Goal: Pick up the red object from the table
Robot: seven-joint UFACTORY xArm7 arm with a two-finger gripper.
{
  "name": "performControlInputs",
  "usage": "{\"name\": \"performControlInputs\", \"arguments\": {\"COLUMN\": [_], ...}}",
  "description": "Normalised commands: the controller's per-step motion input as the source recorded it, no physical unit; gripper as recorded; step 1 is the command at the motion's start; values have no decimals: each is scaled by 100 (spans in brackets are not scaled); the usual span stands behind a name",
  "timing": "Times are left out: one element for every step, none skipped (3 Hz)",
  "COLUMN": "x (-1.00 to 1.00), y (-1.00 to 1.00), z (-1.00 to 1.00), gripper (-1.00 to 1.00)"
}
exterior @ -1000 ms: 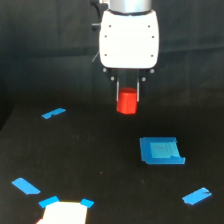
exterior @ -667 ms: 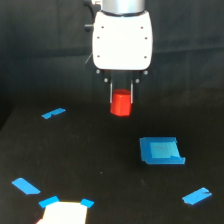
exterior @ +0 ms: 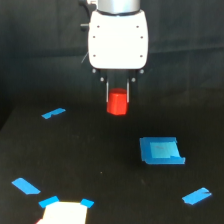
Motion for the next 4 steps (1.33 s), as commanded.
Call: {"name": "performControlInputs", "arguments": {"x": [-30, 31, -13, 32], "y": [61, 26, 55, 46], "z": [-6, 75, -29, 1], "gripper": [-94, -100, -100, -100]}}
